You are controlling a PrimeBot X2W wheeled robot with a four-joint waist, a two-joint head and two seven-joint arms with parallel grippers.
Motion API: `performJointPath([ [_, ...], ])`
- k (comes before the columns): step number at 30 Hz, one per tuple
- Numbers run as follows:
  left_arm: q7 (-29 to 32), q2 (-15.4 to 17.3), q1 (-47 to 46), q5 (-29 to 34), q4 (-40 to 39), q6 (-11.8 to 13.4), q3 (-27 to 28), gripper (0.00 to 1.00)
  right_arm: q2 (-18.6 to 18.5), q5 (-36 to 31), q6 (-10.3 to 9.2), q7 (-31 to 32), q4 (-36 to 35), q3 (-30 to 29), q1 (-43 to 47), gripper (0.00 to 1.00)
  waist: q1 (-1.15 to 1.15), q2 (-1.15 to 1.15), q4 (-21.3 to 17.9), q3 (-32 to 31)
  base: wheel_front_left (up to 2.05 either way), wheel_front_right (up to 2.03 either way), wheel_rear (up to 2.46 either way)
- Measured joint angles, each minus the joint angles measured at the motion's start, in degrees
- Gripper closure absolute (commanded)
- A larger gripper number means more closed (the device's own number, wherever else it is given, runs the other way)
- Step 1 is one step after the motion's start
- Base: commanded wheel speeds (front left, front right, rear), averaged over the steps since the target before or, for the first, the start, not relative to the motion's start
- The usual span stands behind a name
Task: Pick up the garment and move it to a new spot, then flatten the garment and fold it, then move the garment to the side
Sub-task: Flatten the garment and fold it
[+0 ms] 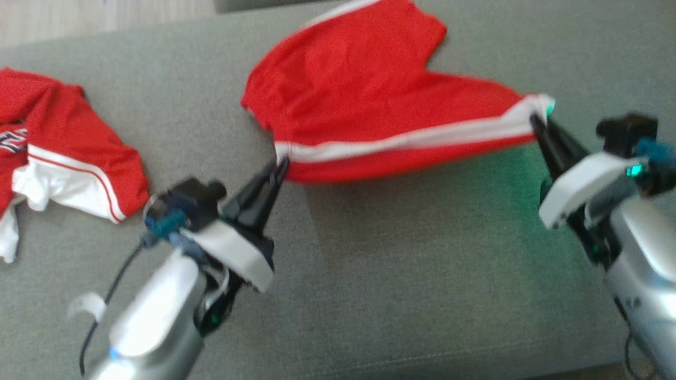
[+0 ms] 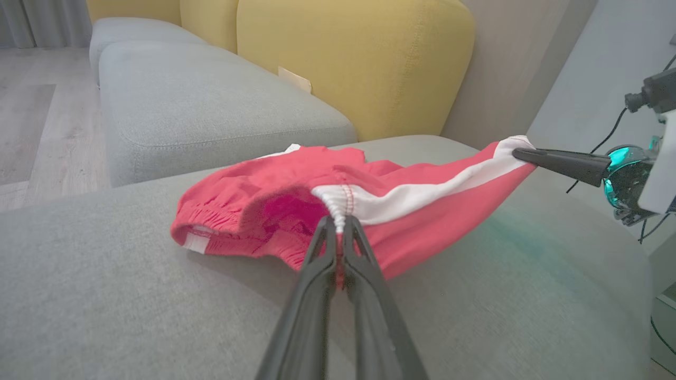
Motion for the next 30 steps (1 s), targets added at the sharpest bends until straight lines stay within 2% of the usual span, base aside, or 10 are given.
performJointPath([
  [9, 0.00, -0.81, 9.79, 2.92, -3.39, 0.00, 0.32, 1.00, -2.33, 0.83, 0.00, 4.02, -7.26, -2.34, 12.23, 1.00, 0.00, 0.00, -0.34, -5.97, 0.00, 0.00, 0.00],
  [18, 0.04, -1.40, 18.07, 5.06, -7.00, 0.00, 0.47, 1.00, -5.71, 2.35, 0.00, 11.57, -17.68, -6.34, 25.65, 1.00, 0.00, 0.00, -0.54, -11.09, 0.00, 0.00, 0.00],
  [25, 0.04, -1.15, 23.54, 6.26, -10.48, 0.00, -0.07, 1.00, -6.98, 2.75, 0.00, 17.81, -27.49, -12.01, 35.32, 1.00, 0.00, 0.00, -0.04, -12.38, 0.00, 0.00, 0.00],
  [30, 0.05, -1.27, 23.86, 6.28, -11.05, -0.01, 1.01, 1.00, -6.69, 0.00, 0.00, 19.67, -32.67, -16.00, 36.74, 1.00, 0.00, 0.00, 0.26, -11.90, 0.00, 0.00, 0.00],
])
